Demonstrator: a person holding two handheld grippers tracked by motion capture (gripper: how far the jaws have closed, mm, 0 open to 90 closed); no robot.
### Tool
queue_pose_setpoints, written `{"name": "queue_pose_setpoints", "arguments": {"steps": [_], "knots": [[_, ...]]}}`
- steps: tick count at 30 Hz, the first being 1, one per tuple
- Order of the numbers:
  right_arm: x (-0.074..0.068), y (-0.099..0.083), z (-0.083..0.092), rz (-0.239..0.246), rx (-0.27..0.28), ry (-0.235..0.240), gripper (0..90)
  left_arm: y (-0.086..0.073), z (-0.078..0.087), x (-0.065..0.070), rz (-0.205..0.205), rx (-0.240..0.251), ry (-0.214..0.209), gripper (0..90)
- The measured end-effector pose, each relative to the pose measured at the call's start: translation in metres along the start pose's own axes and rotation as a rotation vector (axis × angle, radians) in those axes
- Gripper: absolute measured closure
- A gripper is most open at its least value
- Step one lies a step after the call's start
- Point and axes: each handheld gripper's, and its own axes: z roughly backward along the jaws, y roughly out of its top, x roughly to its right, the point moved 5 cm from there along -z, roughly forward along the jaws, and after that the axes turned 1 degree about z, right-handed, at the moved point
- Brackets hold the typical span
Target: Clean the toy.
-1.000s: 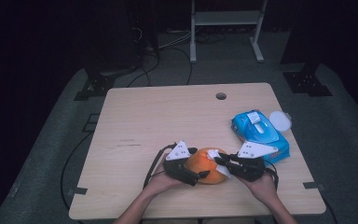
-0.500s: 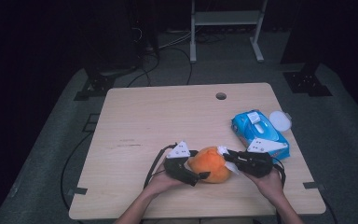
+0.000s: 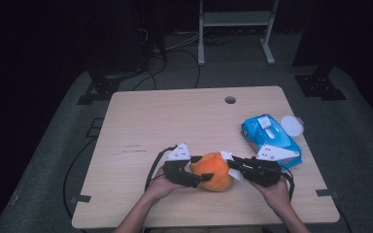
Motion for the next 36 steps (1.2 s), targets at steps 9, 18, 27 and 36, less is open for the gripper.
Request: {"name": "queue_pose_setpoints", "arguments": {"steps": [9, 18, 27, 36], "knots": [[0.003, -0.001, 0.000, 0.059, -0.022, -0.045, 79.7, 0.000, -0.007, -0.002, 0.031, 0.012, 0.009, 13.1], [-0.011, 0.005, 0.000, 0.127, -0.026, -0.031, 79.7, 0.000, -0.015, 0.009, -0.013, 0.041, 0.034, 22.8], [0.011, -0.003, 0.003, 0.061, -0.033, -0.054, 79.6, -0.003, -0.019, 0.011, -0.014, 0.055, 0.017, 23.2], [0.013, -0.006, 0.004, 0.031, -0.034, -0.019, 79.5, -0.009, -0.027, 0.004, 0.051, 0.016, 0.032, 8.3]]}}
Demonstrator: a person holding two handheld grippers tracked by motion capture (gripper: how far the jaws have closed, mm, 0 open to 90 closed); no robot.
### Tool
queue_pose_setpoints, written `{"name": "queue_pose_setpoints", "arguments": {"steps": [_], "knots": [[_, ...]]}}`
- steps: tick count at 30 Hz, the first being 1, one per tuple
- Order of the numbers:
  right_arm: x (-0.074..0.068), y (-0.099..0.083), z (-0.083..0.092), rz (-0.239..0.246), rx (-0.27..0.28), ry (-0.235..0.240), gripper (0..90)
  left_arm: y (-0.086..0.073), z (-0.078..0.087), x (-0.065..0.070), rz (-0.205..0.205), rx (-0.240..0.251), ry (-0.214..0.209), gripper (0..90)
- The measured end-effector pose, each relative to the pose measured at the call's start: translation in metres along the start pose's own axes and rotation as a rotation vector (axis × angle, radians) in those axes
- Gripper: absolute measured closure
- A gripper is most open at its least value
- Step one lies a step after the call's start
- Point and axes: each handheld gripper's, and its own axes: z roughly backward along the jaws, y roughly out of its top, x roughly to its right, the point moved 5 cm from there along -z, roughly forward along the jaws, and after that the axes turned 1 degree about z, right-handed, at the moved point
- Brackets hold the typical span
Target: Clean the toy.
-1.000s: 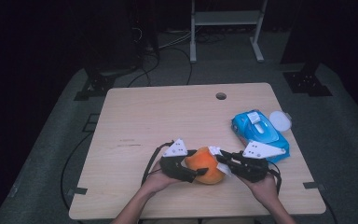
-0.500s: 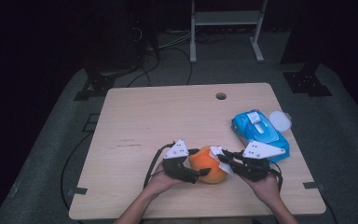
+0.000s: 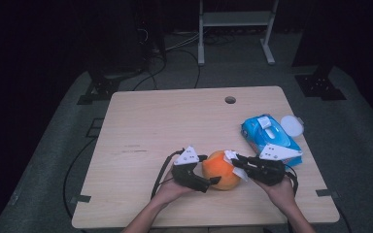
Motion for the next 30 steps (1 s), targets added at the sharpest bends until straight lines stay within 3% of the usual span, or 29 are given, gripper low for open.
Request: {"name": "queue_pose_setpoints", "arguments": {"steps": [2, 5, 8, 12, 15, 18, 20, 22, 24, 27, 30], "knots": [[-0.004, 0.001, -0.002, 0.024, -0.003, 0.003, 79.5, -0.001, -0.002, 0.002, 0.004, -0.008, -0.010, 9.2], [-0.013, 0.003, -0.003, 0.052, 0.003, -0.004, 79.6, 0.003, 0.004, 0.009, -0.068, -0.008, 0.022, 22.4], [-0.016, 0.009, 0.000, 0.073, 0.027, -0.004, 79.5, 0.010, 0.013, 0.015, -0.125, 0.007, 0.057, 28.3], [-0.001, 0.004, 0.000, 0.041, 0.008, -0.031, 79.4, 0.012, 0.020, 0.016, -0.169, -0.016, 0.062, 30.0], [0.007, -0.002, -0.001, 0.001, -0.002, -0.045, 79.5, 0.010, 0.015, 0.016, -0.158, -0.012, 0.057, 30.0], [-0.003, 0.001, -0.001, 0.020, 0.008, -0.028, 79.5, 0.008, 0.010, 0.017, -0.163, -0.017, 0.053, 29.3], [-0.016, 0.006, -0.004, 0.041, 0.017, 0.010, 79.5, 0.006, 0.006, 0.021, -0.179, -0.024, 0.048, 29.1], [-0.026, 0.010, -0.006, 0.074, 0.021, 0.039, 79.5, 0.004, 0.004, 0.026, -0.218, -0.038, 0.050, 29.2], [-0.029, 0.013, -0.008, 0.101, 0.009, 0.032, 79.5, 0.004, 0.004, 0.029, -0.240, -0.045, 0.054, 29.2], [-0.016, 0.009, -0.006, 0.085, -0.003, -0.002, 79.5, 0.003, 0.005, 0.026, -0.231, -0.041, 0.038, 29.2], [0.013, -0.006, -0.002, 0.038, -0.045, -0.095, 79.4, 0.002, 0.003, 0.026, -0.239, -0.035, 0.030, 28.6]]}}
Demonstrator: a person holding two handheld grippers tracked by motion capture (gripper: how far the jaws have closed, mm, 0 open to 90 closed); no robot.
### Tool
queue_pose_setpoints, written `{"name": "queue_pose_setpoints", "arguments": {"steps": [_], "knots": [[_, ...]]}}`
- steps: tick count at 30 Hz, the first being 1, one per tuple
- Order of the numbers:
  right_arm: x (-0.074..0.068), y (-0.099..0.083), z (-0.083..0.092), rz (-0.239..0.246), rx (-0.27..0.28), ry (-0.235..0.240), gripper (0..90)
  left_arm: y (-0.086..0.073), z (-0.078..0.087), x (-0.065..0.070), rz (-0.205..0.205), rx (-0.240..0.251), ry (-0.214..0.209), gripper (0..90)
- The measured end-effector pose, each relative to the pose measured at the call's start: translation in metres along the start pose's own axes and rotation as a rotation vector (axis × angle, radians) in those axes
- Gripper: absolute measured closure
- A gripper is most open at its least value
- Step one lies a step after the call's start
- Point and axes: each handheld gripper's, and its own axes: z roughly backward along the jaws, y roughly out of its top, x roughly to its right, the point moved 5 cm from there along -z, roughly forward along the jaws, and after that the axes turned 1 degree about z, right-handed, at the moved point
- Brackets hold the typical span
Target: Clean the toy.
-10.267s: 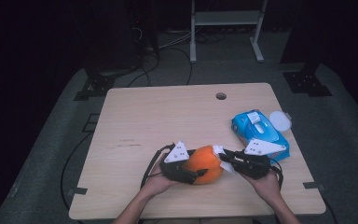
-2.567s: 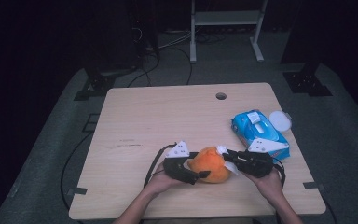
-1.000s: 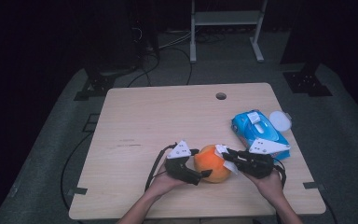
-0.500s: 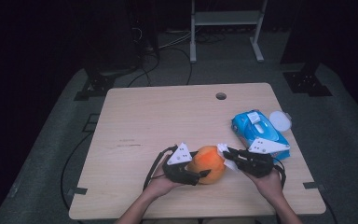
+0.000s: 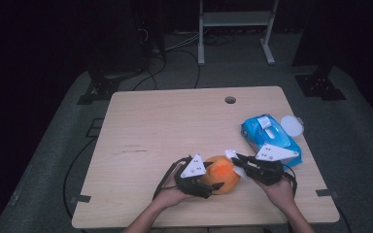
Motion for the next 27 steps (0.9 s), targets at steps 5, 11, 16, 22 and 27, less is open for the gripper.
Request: {"name": "queue_pose_setpoints", "arguments": {"steps": [5, 11, 16, 22, 27], "knots": [[0.002, -0.003, 0.005, -0.027, -0.004, 0.010, 79.7, 0.001, -0.002, 0.001, -0.005, -0.003, 0.001, 27.4], [-0.039, 0.017, 0.002, -0.004, 0.053, 0.176, 79.6, 0.001, -0.007, 0.012, -0.074, -0.009, 0.000, 25.4], [-0.044, 0.018, -0.004, 0.035, 0.030, 0.165, 79.6, 0.000, -0.006, 0.012, -0.094, -0.023, 0.004, 25.1], [-0.003, -0.001, 0.003, -0.032, -0.011, 0.031, 79.7, 0.000, -0.004, 0.001, -0.021, 0.002, 0.001, 25.2], [-0.010, 0.004, 0.006, -0.024, 0.017, 0.041, 79.7, -0.002, -0.002, -0.012, 0.095, 0.029, 0.028, 25.4]]}}
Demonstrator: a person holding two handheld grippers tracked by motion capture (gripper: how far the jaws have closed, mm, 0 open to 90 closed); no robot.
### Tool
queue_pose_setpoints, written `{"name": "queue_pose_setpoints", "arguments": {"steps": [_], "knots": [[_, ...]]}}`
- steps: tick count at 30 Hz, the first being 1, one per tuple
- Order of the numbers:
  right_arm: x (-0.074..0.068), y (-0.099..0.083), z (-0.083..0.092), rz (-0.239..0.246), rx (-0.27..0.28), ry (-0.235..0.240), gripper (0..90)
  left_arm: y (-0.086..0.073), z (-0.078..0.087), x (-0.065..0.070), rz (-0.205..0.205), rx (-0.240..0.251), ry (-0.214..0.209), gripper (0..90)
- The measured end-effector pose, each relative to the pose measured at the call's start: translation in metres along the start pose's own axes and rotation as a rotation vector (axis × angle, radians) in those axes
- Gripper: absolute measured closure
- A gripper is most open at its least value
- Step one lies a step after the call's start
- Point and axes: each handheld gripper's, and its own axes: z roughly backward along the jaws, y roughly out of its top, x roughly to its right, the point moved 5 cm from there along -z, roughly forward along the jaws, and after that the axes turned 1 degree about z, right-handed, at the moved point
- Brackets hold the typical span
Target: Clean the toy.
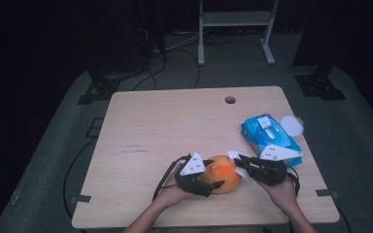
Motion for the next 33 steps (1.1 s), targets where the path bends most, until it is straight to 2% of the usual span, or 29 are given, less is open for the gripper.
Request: {"name": "queue_pose_setpoints", "arguments": {"steps": [3, 4, 6, 8, 11, 13, 15, 17, 19, 22, 24, 25, 28, 30, 31, 33], "knots": [[-0.019, 0.009, -0.003, 0.016, 0.027, 0.073, 79.6, 0.000, 0.003, -0.008, 0.057, 0.013, 0.015, 25.4], [-0.026, 0.012, -0.005, 0.041, 0.025, 0.077, 79.6, -0.001, 0.003, -0.009, 0.069, 0.015, 0.012, 25.4], [-0.029, 0.012, -0.007, 0.078, 0.015, 0.057, 79.6, -0.002, 0.005, -0.012, 0.089, 0.026, 0.005, 25.3], [-0.022, 0.009, -0.008, 0.056, 0.010, 0.051, 79.7, -0.003, 0.006, -0.015, 0.106, 0.030, 0.008, 25.3], [-0.002, -0.001, -0.007, 0.019, -0.013, 0.002, 79.7, -0.004, 0.008, -0.021, 0.152, 0.042, 0.008, 25.1], [0.006, -0.006, -0.005, 0.003, -0.029, -0.030, 79.7, -0.004, 0.009, -0.025, 0.183, 0.053, 0.003, 24.8], [0.004, -0.006, -0.004, 0.002, -0.030, -0.029, 79.6, -0.004, 0.009, -0.028, 0.219, 0.061, 0.005, 24.5], [-0.006, -0.002, -0.007, 0.018, -0.023, -0.001, 79.6, -0.004, 0.008, -0.027, 0.226, 0.061, 0.007, 24.3], [-0.021, 0.003, -0.010, 0.056, -0.012, 0.026, 79.5, -0.004, 0.007, -0.026, 0.216, 0.056, 0.008, 24.3], [-0.025, 0.005, -0.011, 0.077, -0.013, 0.038, 79.6, -0.004, 0.008, -0.023, 0.201, 0.046, 0.002, 25.1], [-0.020, 0.004, -0.010, 0.063, -0.015, 0.036, 79.6, -0.003, 0.009, -0.021, 0.167, 0.037, -0.011, 26.0], [-0.012, 0.002, -0.009, 0.053, -0.013, 0.014, 79.6, -0.003, 0.009, -0.019, 0.146, 0.030, -0.017, 26.0], [0.011, -0.006, -0.005, -0.023, -0.020, -0.016, 79.6, -0.001, 0.007, -0.013, 0.094, 0.015, -0.031, 25.9], [0.018, -0.010, -0.003, -0.046, -0.025, -0.027, 79.6, -0.001, 0.005, -0.011, 0.070, 0.014, -0.029, 25.7], [0.018, -0.010, -0.003, -0.054, -0.023, -0.025, 79.6, -0.001, 0.005, -0.011, 0.072, 0.013, -0.023, 25.7], [0.007, -0.005, -0.003, -0.024, -0.017, -0.015, 79.6, 0.000, 0.004, -0.012, 0.079, 0.017, -0.009, 25.8]]}}
